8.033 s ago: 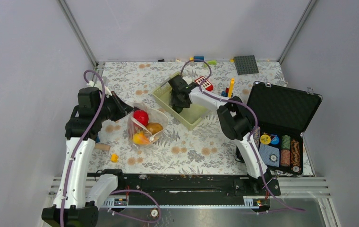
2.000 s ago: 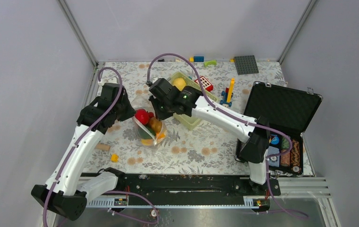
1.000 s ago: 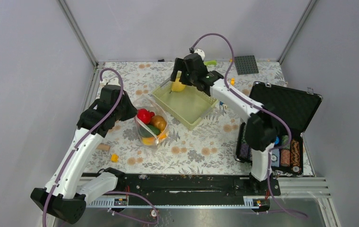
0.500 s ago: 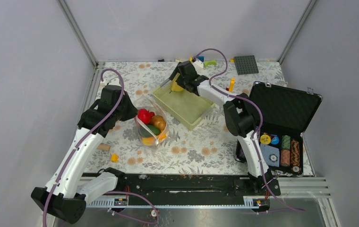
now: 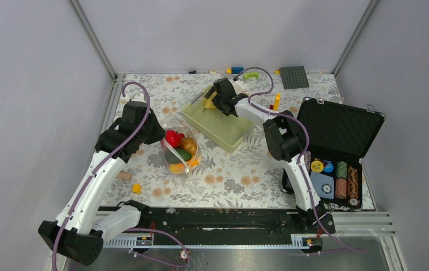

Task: Place the food in the zip-top bag and seal the zipper
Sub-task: Pick up the fake fruit from the bin.

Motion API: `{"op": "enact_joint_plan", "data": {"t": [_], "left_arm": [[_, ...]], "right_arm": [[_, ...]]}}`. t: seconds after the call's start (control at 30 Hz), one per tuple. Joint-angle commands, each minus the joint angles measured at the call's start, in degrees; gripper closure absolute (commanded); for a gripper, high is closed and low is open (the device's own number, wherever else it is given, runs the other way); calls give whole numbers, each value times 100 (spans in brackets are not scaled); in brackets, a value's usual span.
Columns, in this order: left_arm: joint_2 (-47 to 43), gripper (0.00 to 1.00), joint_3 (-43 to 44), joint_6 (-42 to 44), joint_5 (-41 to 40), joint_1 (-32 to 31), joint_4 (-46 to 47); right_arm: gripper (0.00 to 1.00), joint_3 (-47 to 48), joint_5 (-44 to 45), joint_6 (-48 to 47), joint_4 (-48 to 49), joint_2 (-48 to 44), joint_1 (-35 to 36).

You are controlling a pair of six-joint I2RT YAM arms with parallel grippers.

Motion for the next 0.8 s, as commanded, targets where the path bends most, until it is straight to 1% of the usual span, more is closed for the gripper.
{"op": "enact_joint_plan", "data": {"t": [0.0, 0.17, 0.27, 0.37, 0.43, 0.53, 0.63, 0.67, 0.77], "left_arm": [[38, 100, 13, 66, 119, -15, 296], [13, 100, 9, 65, 84, -11, 288], [12, 100, 1, 68, 84, -11, 295], [12, 100, -10, 62, 89, -14, 288], [14, 100, -6, 60, 101, -14, 289], [5, 100, -17, 59, 117, -13, 303], [33, 100, -25, 54, 147, -9, 299], [36, 100, -29, 45, 166, -13, 311], [30, 100, -47, 27, 228, -14, 346]], "right_arm": [[0, 267, 126, 281, -164, 98, -52], [0, 481, -65, 469, -163, 299, -55], [5, 503, -104, 573, -161, 345, -54], [13, 480, -64, 617, -130, 347, -56], [22, 369, -16, 650, 7, 309, -52], [38, -66, 52, 746, 485, 131, -53], [49, -414, 121, 681, 774, -53, -52], [53, -512, 127, 606, 1013, -127, -56], [61, -787, 90, 388, 1371, -366, -61]]}}
